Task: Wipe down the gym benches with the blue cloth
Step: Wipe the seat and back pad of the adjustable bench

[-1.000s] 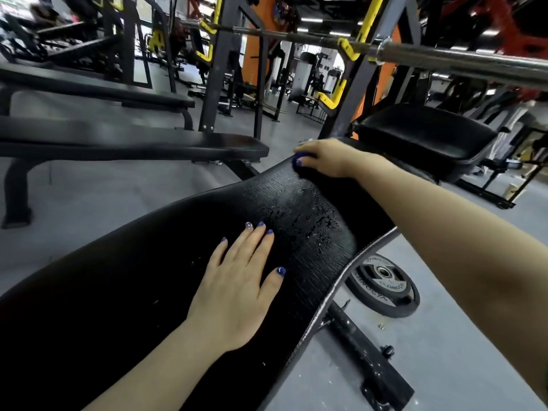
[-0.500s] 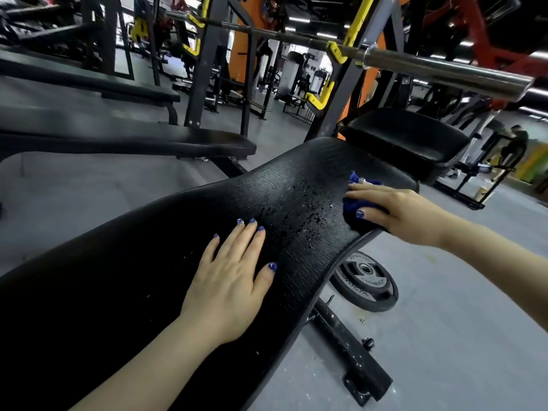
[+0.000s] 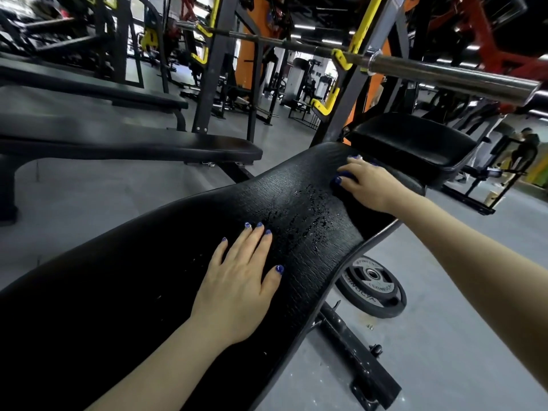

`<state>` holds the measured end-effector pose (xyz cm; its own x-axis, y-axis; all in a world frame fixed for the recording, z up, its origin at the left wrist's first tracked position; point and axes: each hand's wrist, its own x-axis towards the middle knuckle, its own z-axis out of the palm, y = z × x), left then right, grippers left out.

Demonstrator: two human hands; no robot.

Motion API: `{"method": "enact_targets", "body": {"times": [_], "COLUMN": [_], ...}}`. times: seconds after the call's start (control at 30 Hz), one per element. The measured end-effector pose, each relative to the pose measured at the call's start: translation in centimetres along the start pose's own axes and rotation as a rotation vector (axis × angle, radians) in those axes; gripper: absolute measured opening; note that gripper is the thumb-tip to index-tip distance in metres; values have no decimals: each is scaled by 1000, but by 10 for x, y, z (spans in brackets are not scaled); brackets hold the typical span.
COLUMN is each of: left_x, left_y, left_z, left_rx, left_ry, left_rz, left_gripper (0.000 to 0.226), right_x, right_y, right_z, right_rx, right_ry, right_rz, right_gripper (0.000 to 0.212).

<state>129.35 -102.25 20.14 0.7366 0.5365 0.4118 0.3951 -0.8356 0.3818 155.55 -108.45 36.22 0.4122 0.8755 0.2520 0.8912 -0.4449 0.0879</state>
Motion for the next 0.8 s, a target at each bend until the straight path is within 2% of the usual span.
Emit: {"method": "enact_targets", "body": {"times": [0.2, 0.37, 0.5, 0.57, 0.67, 0.8], "left_x": [-1, 0, 0, -1, -1, 0], "left_y": [1, 0, -1, -1, -3, -3], "left_z": [-5, -3, -3, -3, -2, -2], "left_rx": [-8, -5, -22, -12, -45, -43], "left_ry": [-37, -28, -24, -27, -9, -13], "left_rz": [-9, -12, -11, -5, 0, 5], "left_gripper": [77, 76, 76, 76, 75, 76], "right_x": [81, 76, 67, 73, 72, 47], "right_y": [-70, -143, -116, -81, -38, -45], "right_z": [39, 69, 50, 34, 17, 21], "right_rx": [-65, -31, -2, -23, -22, -29], "right_ry": [-23, -131, -254, -232, -99, 7], "right_rz": [9, -254, -417, -354, -163, -80], "right_gripper": [40, 43, 42, 41, 37, 35]}}
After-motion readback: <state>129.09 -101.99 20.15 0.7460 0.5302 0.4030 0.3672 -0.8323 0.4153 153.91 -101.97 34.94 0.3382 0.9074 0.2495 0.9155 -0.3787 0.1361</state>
